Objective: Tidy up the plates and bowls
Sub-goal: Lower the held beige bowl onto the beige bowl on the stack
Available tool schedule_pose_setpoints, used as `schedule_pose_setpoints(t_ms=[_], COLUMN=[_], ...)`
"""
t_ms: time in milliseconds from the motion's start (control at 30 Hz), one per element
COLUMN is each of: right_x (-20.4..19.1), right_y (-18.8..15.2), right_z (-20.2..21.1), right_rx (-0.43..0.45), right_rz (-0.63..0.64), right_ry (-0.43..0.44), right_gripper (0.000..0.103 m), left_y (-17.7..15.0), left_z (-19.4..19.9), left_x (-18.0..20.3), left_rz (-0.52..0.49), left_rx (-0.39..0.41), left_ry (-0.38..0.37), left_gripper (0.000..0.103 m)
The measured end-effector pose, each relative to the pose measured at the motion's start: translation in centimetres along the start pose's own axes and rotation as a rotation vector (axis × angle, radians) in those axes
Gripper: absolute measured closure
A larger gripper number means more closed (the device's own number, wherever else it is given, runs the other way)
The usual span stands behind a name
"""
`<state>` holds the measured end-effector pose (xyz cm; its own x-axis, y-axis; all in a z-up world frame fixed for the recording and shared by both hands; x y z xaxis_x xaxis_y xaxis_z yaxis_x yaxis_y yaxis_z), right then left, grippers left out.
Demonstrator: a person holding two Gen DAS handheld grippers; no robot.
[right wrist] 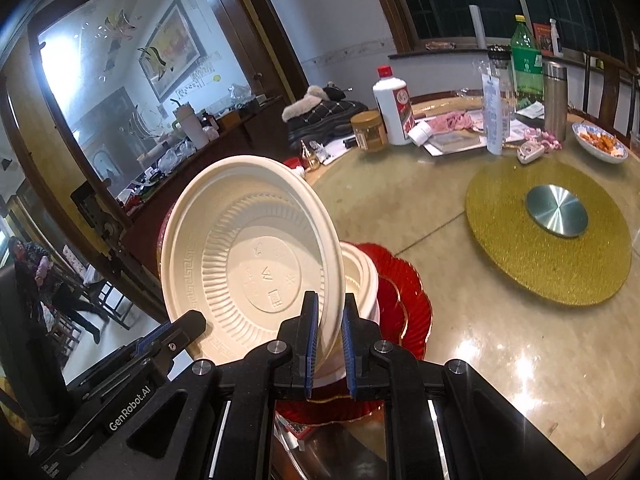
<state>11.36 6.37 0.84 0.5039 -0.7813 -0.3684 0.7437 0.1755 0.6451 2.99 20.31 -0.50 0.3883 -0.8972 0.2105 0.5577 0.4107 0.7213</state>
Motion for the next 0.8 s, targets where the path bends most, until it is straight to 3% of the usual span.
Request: schedule_pose_setpoints(t_ms=[367, 800], right_x=[1.0, -1.1], right_y=[-1.6, 1.9], right_z=[-0.2, 1.7], right_rx=[-0.028, 0.004], right_rz=[-0.017, 0.032], right_ry=[-0.017, -0.001], right_gripper=[0.092, 0.091], left_y=[-1.2, 1.7], left_z=[-0.4, 1.2], left_x=[0.3, 0.2], left_rz=[-0.011, -0.013], left_rx=[-0.030, -0.002], left_ry=[-0.008, -0.006], left_gripper=[0.088, 0.087])
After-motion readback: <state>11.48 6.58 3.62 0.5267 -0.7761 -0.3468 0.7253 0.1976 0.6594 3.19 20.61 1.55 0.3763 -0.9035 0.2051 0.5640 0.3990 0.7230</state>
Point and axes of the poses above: each gripper's, at about its wrist camera, not at the fingertips, and z roughly against the way its jaws point, x to its right, y to its top, the point moved 7 cm from there along -z, roughly the way its jaws point, and after that the axes turned 2 degrees about y, right-handed, at the moved point
